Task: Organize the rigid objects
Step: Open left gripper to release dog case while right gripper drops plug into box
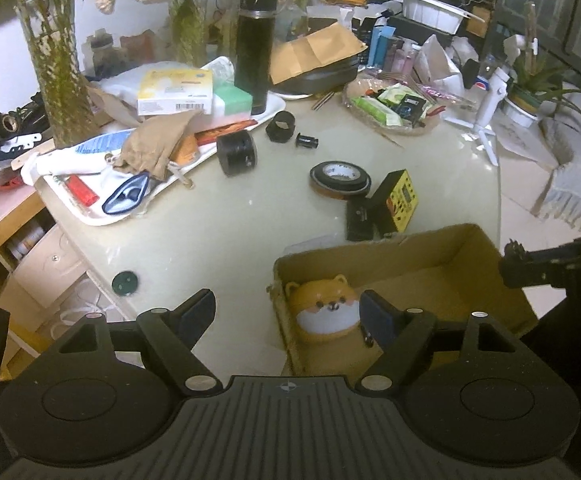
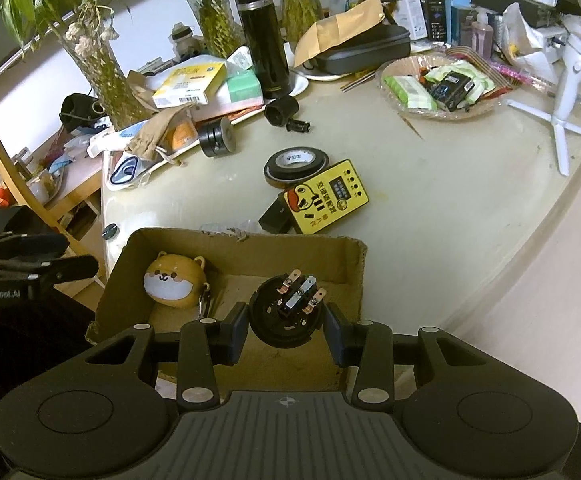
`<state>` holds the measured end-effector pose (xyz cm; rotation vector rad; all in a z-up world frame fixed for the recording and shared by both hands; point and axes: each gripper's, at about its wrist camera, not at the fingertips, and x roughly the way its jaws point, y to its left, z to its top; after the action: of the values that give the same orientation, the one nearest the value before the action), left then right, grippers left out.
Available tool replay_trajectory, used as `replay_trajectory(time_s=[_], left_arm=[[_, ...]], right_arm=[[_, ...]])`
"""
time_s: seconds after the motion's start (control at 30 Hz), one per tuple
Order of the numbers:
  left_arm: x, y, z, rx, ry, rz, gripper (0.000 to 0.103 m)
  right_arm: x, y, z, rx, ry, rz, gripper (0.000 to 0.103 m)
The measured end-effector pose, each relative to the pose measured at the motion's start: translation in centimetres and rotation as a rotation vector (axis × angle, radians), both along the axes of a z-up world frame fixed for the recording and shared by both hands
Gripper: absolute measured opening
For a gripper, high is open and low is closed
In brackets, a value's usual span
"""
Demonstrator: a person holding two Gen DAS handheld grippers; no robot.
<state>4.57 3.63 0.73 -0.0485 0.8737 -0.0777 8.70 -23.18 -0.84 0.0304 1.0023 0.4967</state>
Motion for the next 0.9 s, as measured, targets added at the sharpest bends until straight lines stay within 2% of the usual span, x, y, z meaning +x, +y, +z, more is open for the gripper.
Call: replay_trajectory(time_s=[0.37, 0.4, 0.43, 0.5, 0.57, 0.63, 0.67, 0.8, 0.9], left_arm=[[-0.7, 1.5, -0.1, -0.045, -0.018, 0.035, 0.079], [-0.8, 1.6, -0.2, -0.045, -0.019, 0.036, 0.079], [-0.9, 1.6, -0.2, -0.045, -0.021, 0.037, 0.079], [-1.0, 1.7, -0.2, -0.047, -0.023, 0.041, 0.079], [-1.0, 1.7, -0.2, -0.048, -0.024, 0.042, 0.079], [-1.0, 1.7, -0.2, -0.047, -0.024, 0.041, 0.079], [-1.0, 1.7, -0.2, -0.047, -0.024, 0.040, 0.079], [-1.0, 1.5, -0.3, -0.036, -0.021, 0.030, 0.079], [-1.0, 1.5, -0.4, -0.035, -0.017, 0.028, 0.079]], right_arm=[[1.5, 1.4, -0.4, -0.016, -0.005, 0.009, 0.044], [1.8, 1.4, -0.2, -0.016, -0.021, 0.004, 0.052], [2.0, 1.5, 0.0, -0.014, -0.034, -0.001, 0.070], [2.4, 1.4, 0.3, -0.011, -0.054, -0.017, 0.081], [2.5, 1.2, 0.3, -0.006, -0.060, -0.022, 0.084], [2.6, 1.1, 0.1, -0.016, -0.055, -0.027, 0.095], [2.5, 1.1, 0.0, -0.023, -0.057, -0.030, 0.097], [1.8, 0.7, -0.5, -0.044, -0.059, -0.025, 0.103], [1.3, 0.3, -0.9, -0.054, -0.059, -0.022, 0.103]])
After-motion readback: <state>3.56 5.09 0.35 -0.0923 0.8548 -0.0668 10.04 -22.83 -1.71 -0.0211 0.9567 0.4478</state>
